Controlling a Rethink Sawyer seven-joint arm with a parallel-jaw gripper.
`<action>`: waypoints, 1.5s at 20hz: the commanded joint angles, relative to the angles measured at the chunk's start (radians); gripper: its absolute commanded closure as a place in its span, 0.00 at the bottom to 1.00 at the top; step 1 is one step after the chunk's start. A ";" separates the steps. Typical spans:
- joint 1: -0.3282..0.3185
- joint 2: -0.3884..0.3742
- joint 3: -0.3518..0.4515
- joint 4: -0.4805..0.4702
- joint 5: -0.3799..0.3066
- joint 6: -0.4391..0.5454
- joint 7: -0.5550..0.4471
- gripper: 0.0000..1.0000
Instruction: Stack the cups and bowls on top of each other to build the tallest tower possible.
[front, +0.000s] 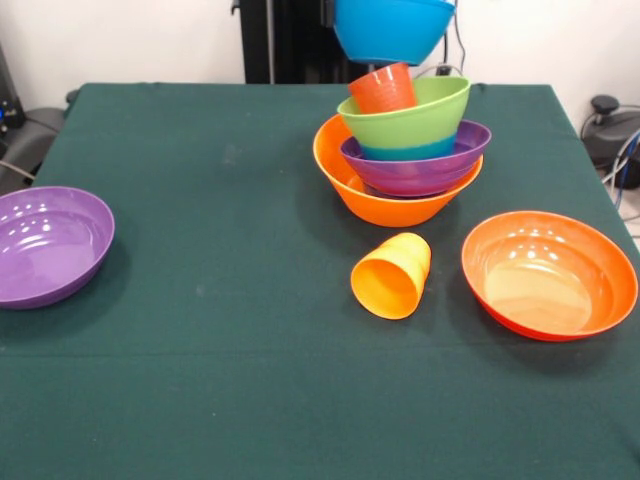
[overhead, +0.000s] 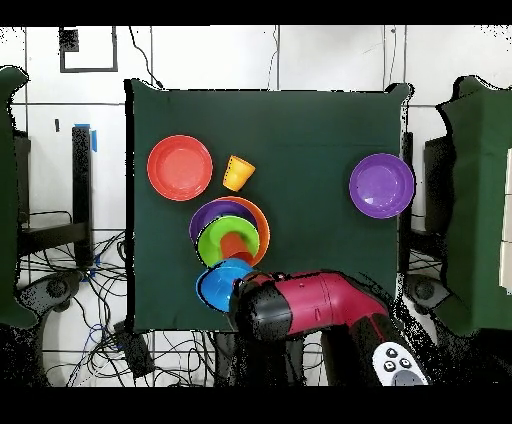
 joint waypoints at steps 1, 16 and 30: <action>0.039 0.063 -0.058 -0.056 -0.062 -0.064 0.100 1.00; -0.002 -0.030 -0.013 -0.027 0.030 0.015 0.020 1.00; -0.058 -0.212 0.077 -0.069 0.196 0.282 -0.128 1.00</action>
